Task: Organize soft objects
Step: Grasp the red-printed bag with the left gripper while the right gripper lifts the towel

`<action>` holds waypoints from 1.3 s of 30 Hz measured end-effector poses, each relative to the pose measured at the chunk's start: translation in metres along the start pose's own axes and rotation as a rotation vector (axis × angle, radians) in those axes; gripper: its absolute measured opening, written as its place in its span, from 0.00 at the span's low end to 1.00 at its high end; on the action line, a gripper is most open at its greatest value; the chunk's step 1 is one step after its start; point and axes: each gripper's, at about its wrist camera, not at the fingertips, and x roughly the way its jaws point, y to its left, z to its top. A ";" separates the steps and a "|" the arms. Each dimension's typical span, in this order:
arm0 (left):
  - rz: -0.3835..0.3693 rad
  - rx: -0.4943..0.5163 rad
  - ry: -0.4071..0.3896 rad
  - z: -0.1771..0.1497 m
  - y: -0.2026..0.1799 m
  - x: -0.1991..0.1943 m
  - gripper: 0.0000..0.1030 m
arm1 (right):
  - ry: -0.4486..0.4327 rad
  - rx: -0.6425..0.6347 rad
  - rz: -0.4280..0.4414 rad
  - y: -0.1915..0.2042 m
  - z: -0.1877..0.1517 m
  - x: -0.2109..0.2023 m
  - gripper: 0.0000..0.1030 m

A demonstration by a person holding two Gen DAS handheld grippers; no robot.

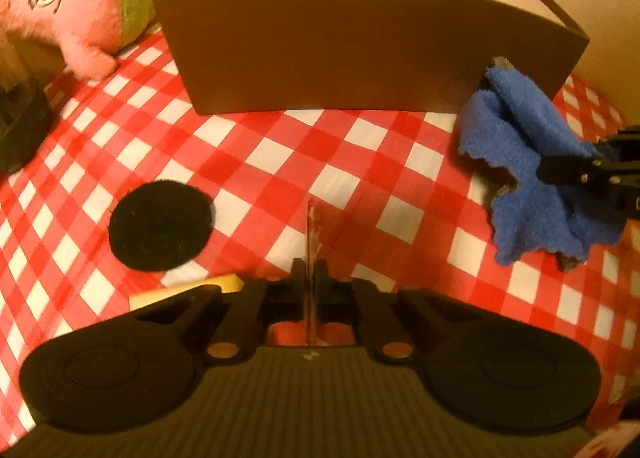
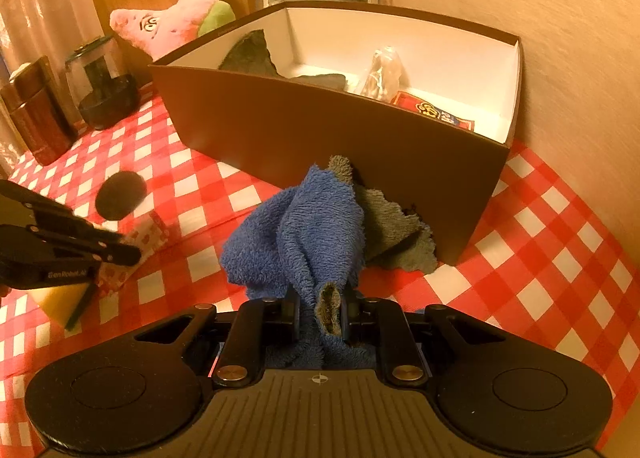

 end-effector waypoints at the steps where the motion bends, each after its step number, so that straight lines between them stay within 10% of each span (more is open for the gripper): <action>1: 0.003 -0.003 -0.006 -0.001 -0.001 -0.002 0.04 | -0.002 -0.001 0.002 0.000 0.000 -0.001 0.17; 39: 0.090 -0.144 -0.291 0.014 -0.019 -0.146 0.03 | -0.203 -0.075 0.201 0.008 0.031 -0.115 0.17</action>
